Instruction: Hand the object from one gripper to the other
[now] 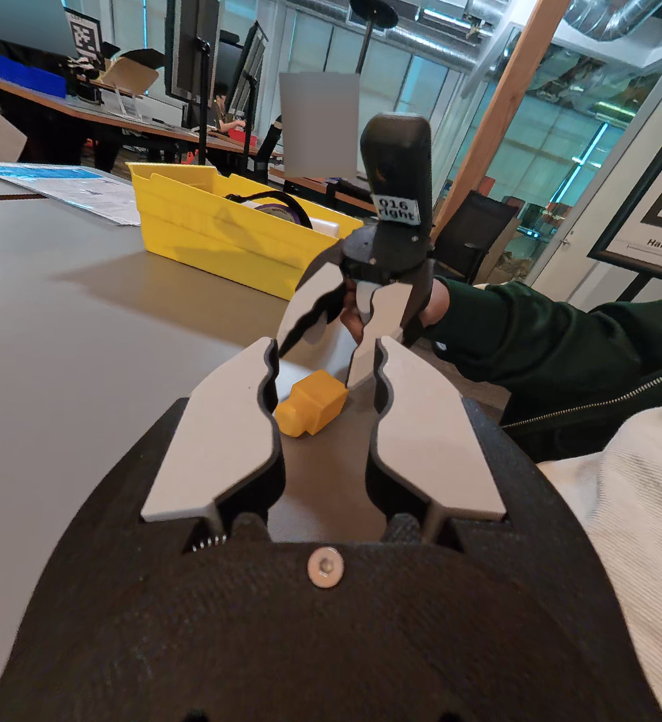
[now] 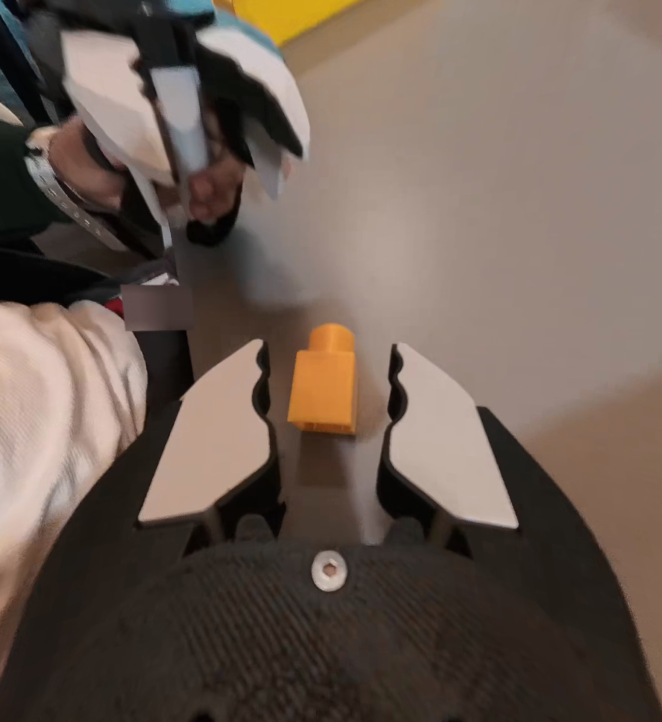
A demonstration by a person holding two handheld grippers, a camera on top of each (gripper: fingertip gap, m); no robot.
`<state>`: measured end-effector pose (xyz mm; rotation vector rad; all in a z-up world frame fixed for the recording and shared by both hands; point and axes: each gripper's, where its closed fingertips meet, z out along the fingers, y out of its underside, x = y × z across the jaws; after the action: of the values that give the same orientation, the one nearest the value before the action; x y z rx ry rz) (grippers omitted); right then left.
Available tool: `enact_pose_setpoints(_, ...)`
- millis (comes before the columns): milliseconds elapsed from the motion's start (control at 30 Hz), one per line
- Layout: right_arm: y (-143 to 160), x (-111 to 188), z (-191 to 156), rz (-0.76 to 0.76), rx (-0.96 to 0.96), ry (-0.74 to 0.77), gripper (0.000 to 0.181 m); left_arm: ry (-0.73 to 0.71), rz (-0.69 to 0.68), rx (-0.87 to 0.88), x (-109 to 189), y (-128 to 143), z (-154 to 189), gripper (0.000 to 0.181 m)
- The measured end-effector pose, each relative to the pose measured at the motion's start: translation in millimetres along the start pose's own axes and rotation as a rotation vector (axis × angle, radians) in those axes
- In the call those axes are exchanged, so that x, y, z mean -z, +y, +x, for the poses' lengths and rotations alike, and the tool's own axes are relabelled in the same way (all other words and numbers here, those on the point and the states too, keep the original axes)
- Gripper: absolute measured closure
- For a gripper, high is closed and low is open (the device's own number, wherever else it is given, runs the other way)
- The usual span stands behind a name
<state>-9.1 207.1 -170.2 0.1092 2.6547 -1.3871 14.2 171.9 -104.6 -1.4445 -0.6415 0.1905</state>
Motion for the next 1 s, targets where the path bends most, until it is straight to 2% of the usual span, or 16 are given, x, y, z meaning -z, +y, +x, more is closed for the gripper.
enact_pose_setpoints(67,12,-4,3,-0.066,0.005,0.024,0.11,-0.003,0.015,0.015,2,-2,-2,0.136)
enact_pose_setpoints(167,25,-7,2,-0.133,0.007,0.025,0.103,-0.01,0.035,0.034,4,-5,-5,0.137)
enact_pose_setpoints(233,31,-8,2,-0.164,0.023,0.03,0.114,-0.014,0.047,0.044,6,-6,-8,0.136)
enact_pose_setpoints(300,38,-10,2,-0.214,0.051,0.032,0.142,-0.018,0.048,0.053,6,-7,-10,0.137)
enact_pose_setpoints(333,37,-11,4,-0.22,0.063,0.047,0.143,-0.019,0.047,0.053,7,-6,-11,0.137)
enact_pose_setpoints(433,14,-9,1,-0.112,0.101,0.058,0.144,-0.021,0.049,0.055,10,-7,-14,0.136)
enact_pose_setpoints(533,-24,1,-20,0.134,0.097,-0.054,0.144,0.0,0.076,0.072,12,-10,-14,0.132)
enact_pose_setpoints(600,-32,7,-25,0.196,0.08,-0.099,0.144,0.039,0.082,0.077,11,-11,-9,0.125)
enact_pose_setpoints(833,-18,1,-42,0.126,0.049,-0.265,0.145,0.139,-0.125,-0.041,-4,16,12,0.119)
enact_pose_setpoints(1000,-23,0,-52,0.126,0.127,-0.26,0.145,0.156,-0.169,-0.037,-5,22,17,0.124)
